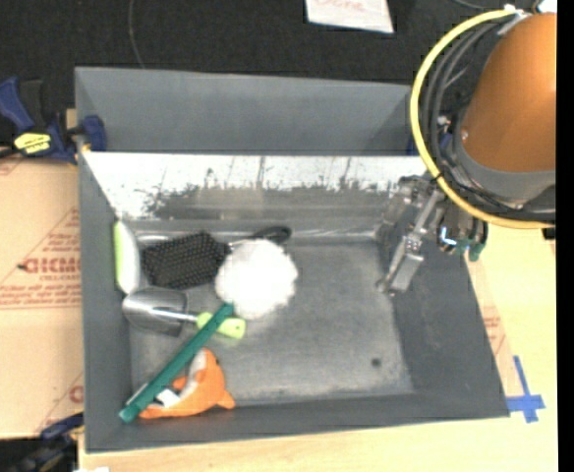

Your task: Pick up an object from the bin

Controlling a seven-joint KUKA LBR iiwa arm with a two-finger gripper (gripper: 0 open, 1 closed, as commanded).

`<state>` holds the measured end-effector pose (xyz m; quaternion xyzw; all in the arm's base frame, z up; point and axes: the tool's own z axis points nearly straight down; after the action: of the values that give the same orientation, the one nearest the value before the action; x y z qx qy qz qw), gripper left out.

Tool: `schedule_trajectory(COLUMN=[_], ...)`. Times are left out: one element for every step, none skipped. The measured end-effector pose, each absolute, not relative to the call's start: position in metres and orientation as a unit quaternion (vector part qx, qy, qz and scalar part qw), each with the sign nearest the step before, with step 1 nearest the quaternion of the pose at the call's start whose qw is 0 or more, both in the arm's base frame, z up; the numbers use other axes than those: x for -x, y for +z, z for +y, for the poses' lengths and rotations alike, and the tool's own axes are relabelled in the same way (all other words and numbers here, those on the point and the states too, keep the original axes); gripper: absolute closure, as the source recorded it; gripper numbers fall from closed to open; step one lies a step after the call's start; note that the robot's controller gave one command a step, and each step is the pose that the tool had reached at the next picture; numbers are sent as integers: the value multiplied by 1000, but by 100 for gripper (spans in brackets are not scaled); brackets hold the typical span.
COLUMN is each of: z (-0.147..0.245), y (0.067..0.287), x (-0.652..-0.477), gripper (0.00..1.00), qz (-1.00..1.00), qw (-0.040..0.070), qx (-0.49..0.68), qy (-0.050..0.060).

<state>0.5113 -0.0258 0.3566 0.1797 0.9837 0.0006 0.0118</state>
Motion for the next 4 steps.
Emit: schedule_trajectory(z=[13,-8,31,33], y=[414,359,356,338], x=[-503,-550,-508,-520], gripper=[0,0,0,0], qz=[999,970,988,945], qw=[16,15,17,16], qx=[-40,-244,-155,-326], qy=[-1,1,0,2])
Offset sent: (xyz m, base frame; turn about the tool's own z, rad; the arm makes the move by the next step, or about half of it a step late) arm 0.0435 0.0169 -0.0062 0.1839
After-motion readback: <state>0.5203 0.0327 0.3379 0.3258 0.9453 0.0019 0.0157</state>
